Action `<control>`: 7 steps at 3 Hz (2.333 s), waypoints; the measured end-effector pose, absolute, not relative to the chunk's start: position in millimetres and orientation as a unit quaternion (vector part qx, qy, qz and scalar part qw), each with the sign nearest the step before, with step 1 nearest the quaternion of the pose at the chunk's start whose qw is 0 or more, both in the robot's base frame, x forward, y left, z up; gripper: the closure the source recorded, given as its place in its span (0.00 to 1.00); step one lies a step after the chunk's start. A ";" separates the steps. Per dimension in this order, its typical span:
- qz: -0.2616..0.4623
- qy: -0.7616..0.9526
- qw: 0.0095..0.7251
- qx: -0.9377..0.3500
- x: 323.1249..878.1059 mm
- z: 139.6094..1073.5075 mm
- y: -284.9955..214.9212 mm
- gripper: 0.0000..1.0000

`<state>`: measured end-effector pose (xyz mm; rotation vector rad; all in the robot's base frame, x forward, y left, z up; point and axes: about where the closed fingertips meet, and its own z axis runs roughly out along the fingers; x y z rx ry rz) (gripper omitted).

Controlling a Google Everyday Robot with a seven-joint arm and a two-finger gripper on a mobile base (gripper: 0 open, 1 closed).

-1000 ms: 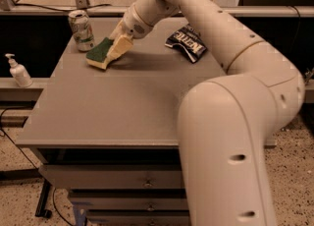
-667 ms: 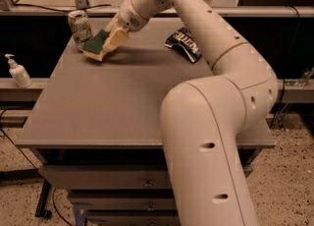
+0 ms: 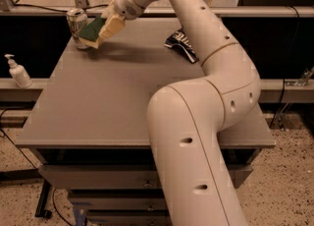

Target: Move sponge near 7up can

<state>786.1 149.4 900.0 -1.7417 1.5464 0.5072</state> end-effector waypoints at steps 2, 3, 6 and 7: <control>0.185 0.620 0.354 -0.676 793.5 887.0 139.1 1.00; 0.185 0.621 0.353 -0.675 793.5 886.4 138.9 1.00; 0.194 0.625 0.322 -0.684 778.7 852.7 151.6 0.35; 0.188 0.624 0.322 -0.687 775.0 853.5 149.5 0.13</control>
Offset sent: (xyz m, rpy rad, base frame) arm 0.0122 -0.0221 -0.0151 -0.0697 0.0237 -0.0563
